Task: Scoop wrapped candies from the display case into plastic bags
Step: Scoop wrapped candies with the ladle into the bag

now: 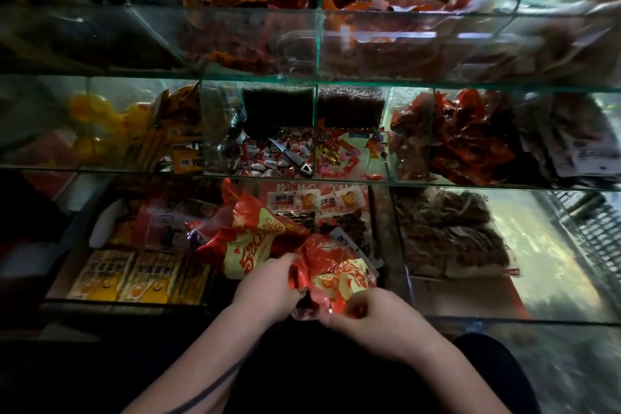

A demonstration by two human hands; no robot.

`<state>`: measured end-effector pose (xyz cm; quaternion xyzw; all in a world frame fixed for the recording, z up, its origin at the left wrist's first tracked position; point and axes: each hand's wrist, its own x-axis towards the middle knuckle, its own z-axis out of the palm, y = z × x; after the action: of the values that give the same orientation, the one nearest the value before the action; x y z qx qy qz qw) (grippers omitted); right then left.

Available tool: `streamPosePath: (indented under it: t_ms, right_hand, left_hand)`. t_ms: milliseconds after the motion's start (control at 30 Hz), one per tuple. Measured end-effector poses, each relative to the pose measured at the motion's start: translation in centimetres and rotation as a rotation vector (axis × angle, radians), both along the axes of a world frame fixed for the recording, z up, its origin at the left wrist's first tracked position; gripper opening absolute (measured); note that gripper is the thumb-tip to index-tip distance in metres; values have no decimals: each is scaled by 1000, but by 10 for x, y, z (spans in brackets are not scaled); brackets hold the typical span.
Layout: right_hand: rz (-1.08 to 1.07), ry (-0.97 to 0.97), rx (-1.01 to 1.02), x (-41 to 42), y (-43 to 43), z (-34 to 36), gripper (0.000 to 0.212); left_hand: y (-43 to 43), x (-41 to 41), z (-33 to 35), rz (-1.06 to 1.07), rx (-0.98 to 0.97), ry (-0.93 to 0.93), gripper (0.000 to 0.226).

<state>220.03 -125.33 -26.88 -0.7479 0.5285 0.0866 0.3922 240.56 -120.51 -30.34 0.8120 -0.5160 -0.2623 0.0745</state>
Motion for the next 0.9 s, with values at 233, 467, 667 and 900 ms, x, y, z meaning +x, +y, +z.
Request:
streamPosePath:
  t_ms: [233,467,667,900]
  right_hand:
    - [-110,30,-50,11,-6,0,93]
    - [-337,-298,-418,-14,-56,24,23]
    - [-207,-104,-321,-13,-64,21,40]
    - [-216,26,-252,-4,-42,4,47]
  left_hand:
    - [-26,14,7,394,-147,355,25]
    - [7,20,17,534,-494,563,24]
    - [9,32,26,440,-318,490,14]
    - [-34,1,34,-80,22,-102,89]
